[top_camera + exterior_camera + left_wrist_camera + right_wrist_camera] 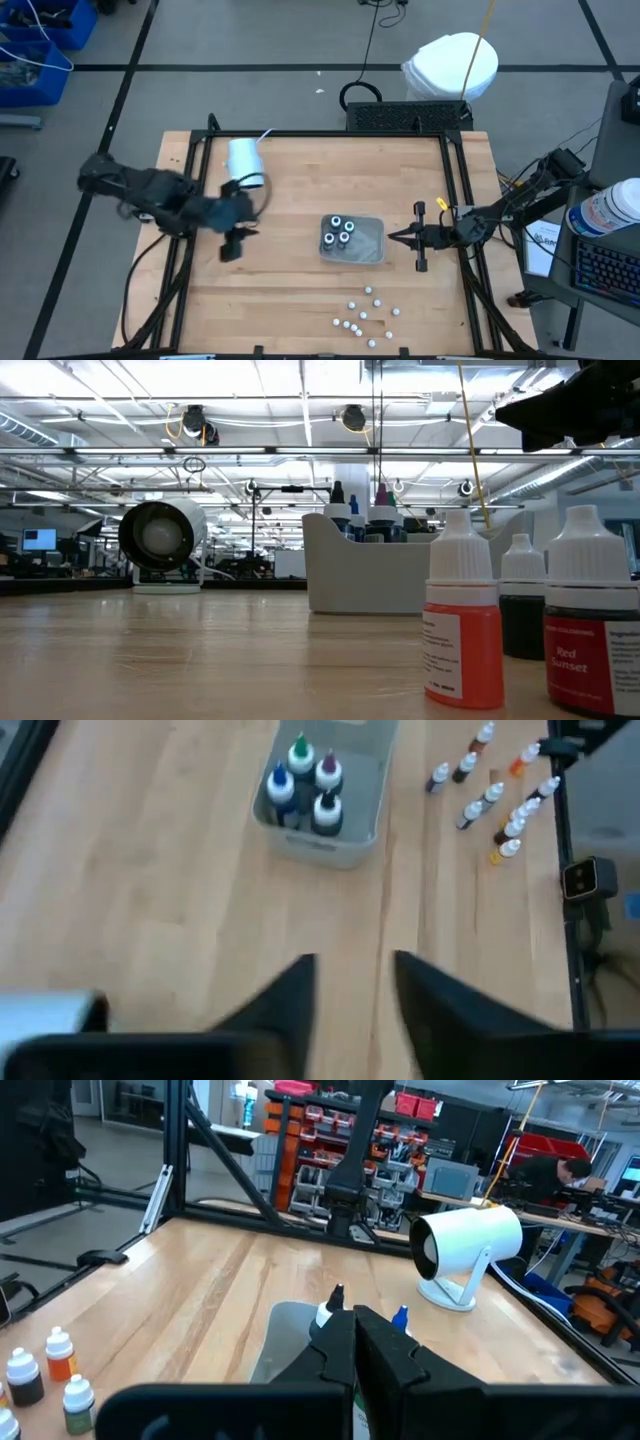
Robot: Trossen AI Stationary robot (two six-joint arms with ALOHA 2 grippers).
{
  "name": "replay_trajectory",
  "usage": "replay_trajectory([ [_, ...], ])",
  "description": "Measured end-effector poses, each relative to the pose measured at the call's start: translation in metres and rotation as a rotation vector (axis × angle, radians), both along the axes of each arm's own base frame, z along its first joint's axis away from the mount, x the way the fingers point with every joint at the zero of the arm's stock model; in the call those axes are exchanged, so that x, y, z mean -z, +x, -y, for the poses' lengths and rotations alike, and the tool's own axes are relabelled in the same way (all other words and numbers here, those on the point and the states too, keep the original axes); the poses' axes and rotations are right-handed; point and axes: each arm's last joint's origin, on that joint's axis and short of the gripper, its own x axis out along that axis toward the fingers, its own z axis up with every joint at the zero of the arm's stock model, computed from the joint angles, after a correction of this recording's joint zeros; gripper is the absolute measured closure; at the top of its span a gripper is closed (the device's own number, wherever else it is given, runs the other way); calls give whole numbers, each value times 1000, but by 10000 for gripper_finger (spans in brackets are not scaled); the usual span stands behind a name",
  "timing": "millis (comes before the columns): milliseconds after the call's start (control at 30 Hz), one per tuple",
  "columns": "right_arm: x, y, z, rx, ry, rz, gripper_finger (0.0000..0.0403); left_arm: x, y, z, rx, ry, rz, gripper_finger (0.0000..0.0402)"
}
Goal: Pick & Place food coloring
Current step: Put the red food coloring bottle into the gray bin
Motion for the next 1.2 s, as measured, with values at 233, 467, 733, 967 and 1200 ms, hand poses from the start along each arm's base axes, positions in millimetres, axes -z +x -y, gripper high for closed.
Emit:
replay_trajectory([
  [233,1,0,0,1,-39,-13,403,91,-10,28,33,-64,339,384],
  [467,4,0,1,51,-61,-33,403,173,12,40,282,35,574,395],
  [733,-24,2,3,151,-29,-27,403,189,23,39,327,252,669,394],
  [967,-93,8,-2,224,-37,-338,403,189,27,30,288,274,661,397],
  [1200,-126,38,-45,81,-72,-644,403,189,27,28,283,302,658,363],
])
